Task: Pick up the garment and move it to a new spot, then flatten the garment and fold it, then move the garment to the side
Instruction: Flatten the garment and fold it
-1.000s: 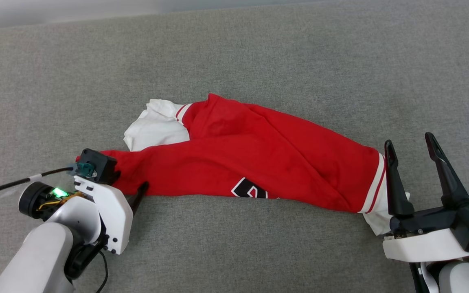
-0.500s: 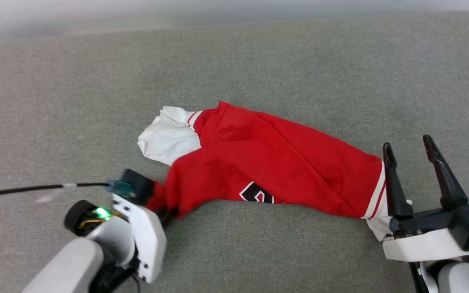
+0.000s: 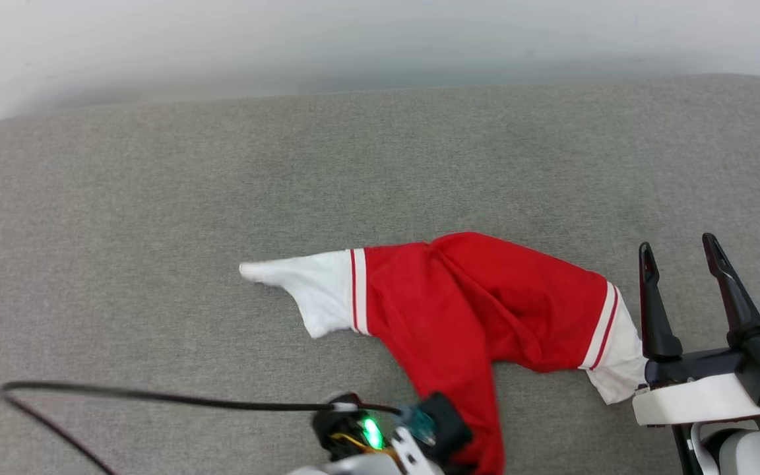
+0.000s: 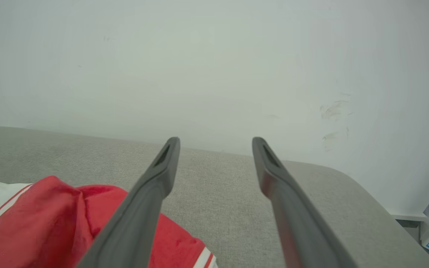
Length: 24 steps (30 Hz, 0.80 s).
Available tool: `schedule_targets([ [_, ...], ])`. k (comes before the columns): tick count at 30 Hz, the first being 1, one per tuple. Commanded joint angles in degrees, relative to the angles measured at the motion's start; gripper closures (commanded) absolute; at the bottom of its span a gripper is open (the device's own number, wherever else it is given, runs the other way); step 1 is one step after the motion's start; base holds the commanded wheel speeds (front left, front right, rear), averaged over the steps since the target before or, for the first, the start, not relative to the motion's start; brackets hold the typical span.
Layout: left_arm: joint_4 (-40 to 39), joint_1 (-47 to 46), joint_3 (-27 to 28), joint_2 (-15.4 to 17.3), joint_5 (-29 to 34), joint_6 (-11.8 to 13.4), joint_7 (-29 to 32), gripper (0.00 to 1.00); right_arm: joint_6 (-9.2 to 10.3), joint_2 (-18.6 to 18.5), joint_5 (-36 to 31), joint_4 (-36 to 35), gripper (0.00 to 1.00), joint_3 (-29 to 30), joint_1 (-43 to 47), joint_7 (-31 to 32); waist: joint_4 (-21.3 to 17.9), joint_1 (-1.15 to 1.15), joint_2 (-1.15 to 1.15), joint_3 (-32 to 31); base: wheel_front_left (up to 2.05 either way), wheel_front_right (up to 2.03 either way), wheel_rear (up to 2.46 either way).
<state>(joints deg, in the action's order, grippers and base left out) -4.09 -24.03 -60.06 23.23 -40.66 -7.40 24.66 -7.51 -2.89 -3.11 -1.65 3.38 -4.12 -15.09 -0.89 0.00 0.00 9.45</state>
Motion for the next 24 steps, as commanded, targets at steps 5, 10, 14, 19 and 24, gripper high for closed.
schedule_targets([
  [5,6.6,-3.1,-8.7,-3.7,-2.6,0.0,-1.2,1.00,0.04,0.0,-0.1,1.0,0.00,0.2,0.0,-0.1,-1.6,0.00,0.00,0.2,0.00,0.00,0.00],
  [10,11.7,-5.3,-12.0,-4.3,-4.2,0.0,-2.1,1.00,0.04,0.0,0.3,1.4,0.00,0.6,-0.2,-0.1,-2.3,0.00,0.00,0.8,0.00,0.00,0.00],
  [14,14.8,-6.2,-12.6,-4.2,-3.2,0.0,-5.0,0.00,0.04,0.0,0.3,1.7,0.00,0.8,0.1,-0.1,-2.2,0.00,0.00,0.9,0.00,0.00,0.00],
  [19,16.4,-6.6,-9.7,-3.5,-3.9,0.6,-10.8,0.00,0.04,0.0,0.0,2.8,0.00,1.3,0.9,-0.1,-1.4,0.00,0.00,-1.0,0.00,0.00,0.00],
  [24,13.4,-4.6,-4.5,-0.5,-5.5,3.9,-16.6,0.00,0.04,0.0,0.2,3.5,0.00,1.3,1.5,-0.1,-0.4,0.00,0.00,-3.8,0.00,0.00,0.00],
])
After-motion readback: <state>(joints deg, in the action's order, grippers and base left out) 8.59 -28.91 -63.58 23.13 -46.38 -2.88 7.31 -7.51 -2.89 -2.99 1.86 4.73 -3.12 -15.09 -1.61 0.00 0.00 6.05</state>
